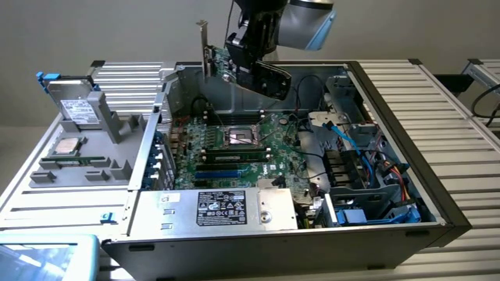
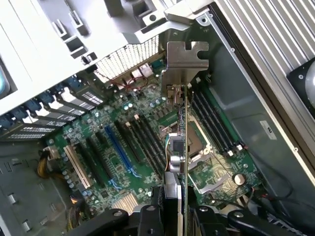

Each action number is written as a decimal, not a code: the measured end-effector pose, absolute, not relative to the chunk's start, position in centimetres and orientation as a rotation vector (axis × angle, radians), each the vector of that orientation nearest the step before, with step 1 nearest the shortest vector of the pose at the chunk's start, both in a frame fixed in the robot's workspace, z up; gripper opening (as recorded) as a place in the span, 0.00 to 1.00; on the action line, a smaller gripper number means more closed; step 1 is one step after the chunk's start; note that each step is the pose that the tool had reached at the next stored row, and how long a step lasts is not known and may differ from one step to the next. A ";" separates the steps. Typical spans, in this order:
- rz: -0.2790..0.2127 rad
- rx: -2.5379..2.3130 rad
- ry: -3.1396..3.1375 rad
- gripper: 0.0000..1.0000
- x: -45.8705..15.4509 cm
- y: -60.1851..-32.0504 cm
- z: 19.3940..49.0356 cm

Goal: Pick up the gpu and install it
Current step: 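Insert the gpu into the slot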

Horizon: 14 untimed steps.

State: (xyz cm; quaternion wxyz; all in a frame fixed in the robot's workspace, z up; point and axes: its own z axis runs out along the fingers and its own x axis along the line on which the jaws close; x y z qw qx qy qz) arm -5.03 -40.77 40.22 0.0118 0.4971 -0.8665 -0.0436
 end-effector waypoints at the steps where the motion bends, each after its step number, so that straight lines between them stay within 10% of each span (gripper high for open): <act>1: -0.135 1.574 -2.687 0.28 -5.0 -40.8 40.2; 14: -0.119 1.882 -2.483 0.28 -5.0 -40.8 40.0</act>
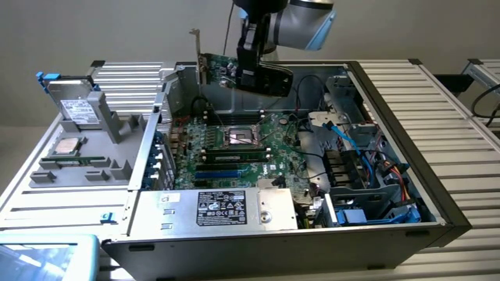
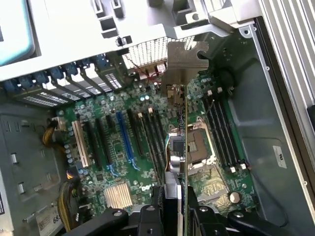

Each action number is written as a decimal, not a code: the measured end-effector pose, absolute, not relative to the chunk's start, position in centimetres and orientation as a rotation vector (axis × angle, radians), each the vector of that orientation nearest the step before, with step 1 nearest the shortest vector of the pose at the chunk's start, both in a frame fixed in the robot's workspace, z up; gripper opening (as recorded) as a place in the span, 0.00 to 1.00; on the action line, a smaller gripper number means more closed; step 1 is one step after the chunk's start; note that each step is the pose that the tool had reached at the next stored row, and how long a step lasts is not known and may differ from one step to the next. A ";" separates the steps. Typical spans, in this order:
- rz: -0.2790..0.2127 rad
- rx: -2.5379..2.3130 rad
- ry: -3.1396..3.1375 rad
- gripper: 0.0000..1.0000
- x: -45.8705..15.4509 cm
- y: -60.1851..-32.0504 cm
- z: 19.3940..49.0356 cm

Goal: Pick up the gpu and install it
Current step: 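Insert the gpu into the slot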

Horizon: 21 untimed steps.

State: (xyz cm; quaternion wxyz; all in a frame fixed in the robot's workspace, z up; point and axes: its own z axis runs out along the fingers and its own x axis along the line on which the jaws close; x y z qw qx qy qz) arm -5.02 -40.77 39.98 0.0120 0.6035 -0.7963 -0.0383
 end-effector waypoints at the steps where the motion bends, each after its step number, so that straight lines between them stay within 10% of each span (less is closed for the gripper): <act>1: -0.118 1.905 -2.466 0.28 -5.0 -40.8 40.0; 21: -0.094 2.107 -2.306 0.28 -5.0 -40.8 39.9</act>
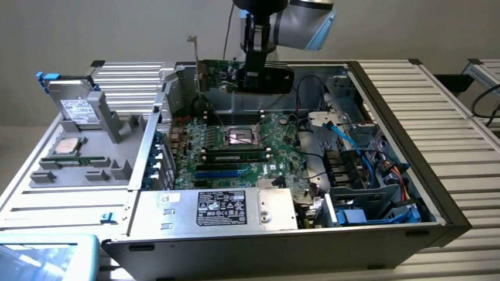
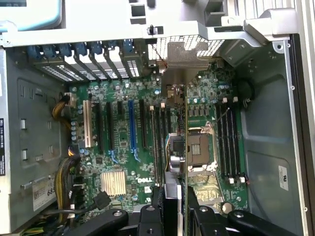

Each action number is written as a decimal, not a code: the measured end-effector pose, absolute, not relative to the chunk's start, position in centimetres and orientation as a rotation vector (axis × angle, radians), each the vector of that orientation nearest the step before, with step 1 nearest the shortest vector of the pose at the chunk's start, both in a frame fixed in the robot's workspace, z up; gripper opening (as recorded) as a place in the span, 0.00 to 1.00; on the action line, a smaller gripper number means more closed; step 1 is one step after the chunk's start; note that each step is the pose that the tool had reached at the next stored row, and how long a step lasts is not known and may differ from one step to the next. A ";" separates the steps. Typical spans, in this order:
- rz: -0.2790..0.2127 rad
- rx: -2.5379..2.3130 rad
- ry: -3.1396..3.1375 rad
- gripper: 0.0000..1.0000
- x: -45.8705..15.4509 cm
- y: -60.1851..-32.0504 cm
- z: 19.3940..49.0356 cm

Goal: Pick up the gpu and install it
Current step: 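Insert the gpu into the slot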

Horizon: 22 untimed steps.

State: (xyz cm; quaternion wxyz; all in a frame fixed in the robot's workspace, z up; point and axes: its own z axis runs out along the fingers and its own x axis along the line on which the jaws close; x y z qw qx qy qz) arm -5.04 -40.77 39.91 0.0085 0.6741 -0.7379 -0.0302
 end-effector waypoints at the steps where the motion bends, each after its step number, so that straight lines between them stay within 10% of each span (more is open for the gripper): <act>1: -0.094 2.107 -2.306 0.28 -5.1 -40.8 39.9; 22: 0.013 2.166 -2.260 0.28 -6.5 -40.8 39.0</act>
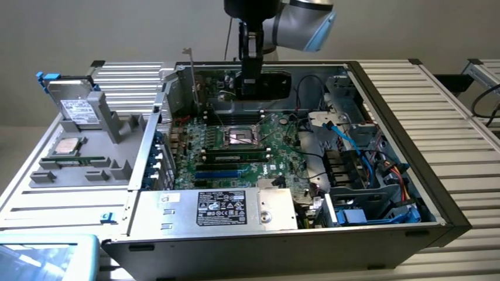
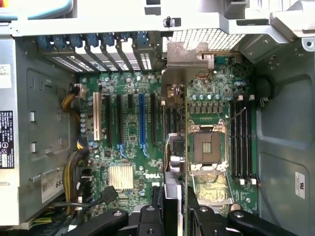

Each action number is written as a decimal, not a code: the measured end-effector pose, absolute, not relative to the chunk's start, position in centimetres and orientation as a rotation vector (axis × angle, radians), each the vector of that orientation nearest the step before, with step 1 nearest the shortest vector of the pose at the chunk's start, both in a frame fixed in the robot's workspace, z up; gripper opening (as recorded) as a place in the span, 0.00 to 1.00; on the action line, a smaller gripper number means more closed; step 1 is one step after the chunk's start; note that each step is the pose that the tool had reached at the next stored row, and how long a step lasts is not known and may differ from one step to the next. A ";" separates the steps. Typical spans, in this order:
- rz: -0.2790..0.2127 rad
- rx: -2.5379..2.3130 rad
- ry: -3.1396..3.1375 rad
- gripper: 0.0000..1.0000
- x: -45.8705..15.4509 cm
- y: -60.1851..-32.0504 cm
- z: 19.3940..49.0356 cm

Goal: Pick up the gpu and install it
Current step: 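Insert the gpu into the slot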

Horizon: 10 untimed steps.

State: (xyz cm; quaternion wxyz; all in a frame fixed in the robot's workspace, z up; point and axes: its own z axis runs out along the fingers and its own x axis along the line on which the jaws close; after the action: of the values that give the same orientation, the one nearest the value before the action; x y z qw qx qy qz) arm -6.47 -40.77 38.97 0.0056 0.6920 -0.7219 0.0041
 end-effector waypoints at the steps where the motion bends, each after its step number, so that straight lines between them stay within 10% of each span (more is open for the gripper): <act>1: 0.013 2.168 -2.258 0.28 -6.7 -40.8 38.9; 10: 0.015 2.184 -2.238 0.28 -7.5 -40.9 38.3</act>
State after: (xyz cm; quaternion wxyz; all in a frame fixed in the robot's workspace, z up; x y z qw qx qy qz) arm -7.54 -40.88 38.27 0.0071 0.6983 -0.7157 0.0048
